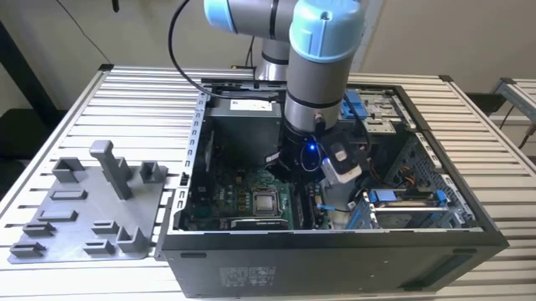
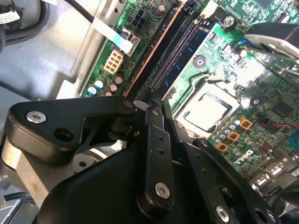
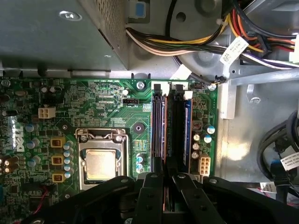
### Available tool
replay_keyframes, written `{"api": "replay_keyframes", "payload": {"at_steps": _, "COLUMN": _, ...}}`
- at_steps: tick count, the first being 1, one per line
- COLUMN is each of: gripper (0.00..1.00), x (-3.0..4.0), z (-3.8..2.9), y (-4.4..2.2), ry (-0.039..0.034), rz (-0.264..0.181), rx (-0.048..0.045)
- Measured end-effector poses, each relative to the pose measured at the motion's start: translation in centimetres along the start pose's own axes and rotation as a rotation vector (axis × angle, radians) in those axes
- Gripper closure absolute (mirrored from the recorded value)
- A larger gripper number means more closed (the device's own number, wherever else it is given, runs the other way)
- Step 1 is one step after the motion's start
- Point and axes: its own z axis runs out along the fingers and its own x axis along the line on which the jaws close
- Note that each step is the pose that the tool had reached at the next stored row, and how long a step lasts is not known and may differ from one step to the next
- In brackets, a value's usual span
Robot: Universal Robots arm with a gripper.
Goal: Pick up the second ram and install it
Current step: 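Insert the second ram into the second slot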
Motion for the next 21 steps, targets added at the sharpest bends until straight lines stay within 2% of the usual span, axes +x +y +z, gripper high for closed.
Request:
{"api": "replay_keyframes", "payload": {"at_steps": 6, "gripper": 0.86, "x": 0.01, "z": 0.37, "y": -0.04, "ry": 0.0001, "rz": 0.0, "rx": 0.0001}}
{"api": "replay_keyframes", "payload": {"at_steps": 12, "gripper": 0.86, "x": 0.01, "z": 0.38, "y": -0.04, "ry": 0.0, "rz": 0.0, "rx": 0.0}}
{"api": "replay_keyframes", "payload": {"at_steps": 16, "gripper": 0.86, "x": 0.01, "z": 0.39, "y": -0.04, "ry": 0.0, "rz": 0.002, "rx": 0.0035}}
{"api": "replay_keyframes", "payload": {"at_steps": 21, "gripper": 0.86, "x": 0.01, "z": 0.39, "y": -0.13, "ry": 0.0003, "rz": 0.017, "rx": 0.0042}}
